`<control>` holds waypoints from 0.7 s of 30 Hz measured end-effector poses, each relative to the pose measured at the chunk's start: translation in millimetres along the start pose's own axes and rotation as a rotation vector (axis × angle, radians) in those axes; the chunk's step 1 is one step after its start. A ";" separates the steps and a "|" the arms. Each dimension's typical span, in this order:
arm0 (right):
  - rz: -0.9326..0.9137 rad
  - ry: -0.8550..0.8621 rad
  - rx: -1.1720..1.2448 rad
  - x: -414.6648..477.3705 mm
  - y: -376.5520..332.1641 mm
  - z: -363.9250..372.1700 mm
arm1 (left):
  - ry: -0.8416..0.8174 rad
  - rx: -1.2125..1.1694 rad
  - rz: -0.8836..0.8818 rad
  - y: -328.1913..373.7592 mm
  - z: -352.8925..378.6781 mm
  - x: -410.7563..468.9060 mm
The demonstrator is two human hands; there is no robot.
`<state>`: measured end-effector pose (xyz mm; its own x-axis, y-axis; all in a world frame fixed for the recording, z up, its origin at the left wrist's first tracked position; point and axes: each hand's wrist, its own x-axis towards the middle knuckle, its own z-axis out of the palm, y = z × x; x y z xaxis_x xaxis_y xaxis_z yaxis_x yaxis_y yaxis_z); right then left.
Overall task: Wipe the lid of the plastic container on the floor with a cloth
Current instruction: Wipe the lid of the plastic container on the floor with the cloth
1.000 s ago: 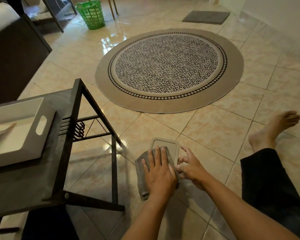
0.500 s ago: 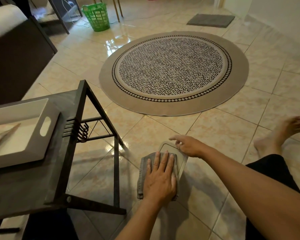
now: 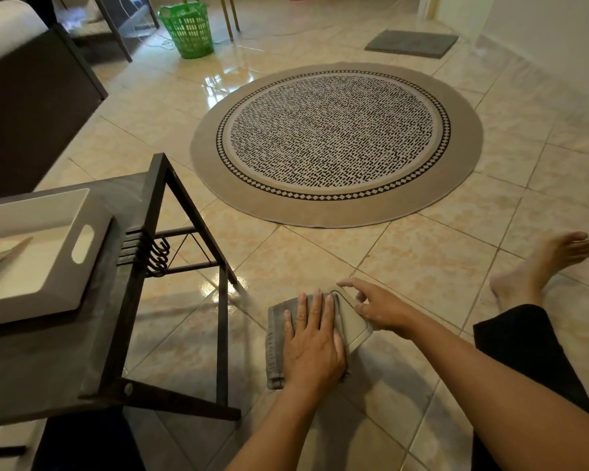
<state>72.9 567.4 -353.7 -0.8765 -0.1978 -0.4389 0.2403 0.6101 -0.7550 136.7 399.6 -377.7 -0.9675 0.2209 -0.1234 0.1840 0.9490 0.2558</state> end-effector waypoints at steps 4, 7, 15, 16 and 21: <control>0.038 0.042 0.147 -13.4 7.7 15.1 | 0.007 -0.049 0.022 -16.7 -7.0 2.0; 0.044 0.061 0.209 -18.8 7.1 26.9 | -0.008 -0.013 -0.004 -29.1 -7.9 -2.7; 0.017 0.015 0.175 -17.3 1.8 13.1 | -0.013 0.019 0.032 -34.9 -6.3 14.0; 0.015 0.000 0.187 -16.8 1.0 10.9 | -0.038 0.044 0.101 -40.7 -9.0 17.4; 0.002 -0.026 0.213 -14.7 -0.2 9.0 | -0.039 0.056 0.141 -45.4 -6.3 13.2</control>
<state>89.5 563.2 -351.5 -0.8658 -0.2181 -0.4504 0.3269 0.4349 -0.8390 114.5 358.0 -384.9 -0.9239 0.3608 -0.1275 0.3285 0.9186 0.2196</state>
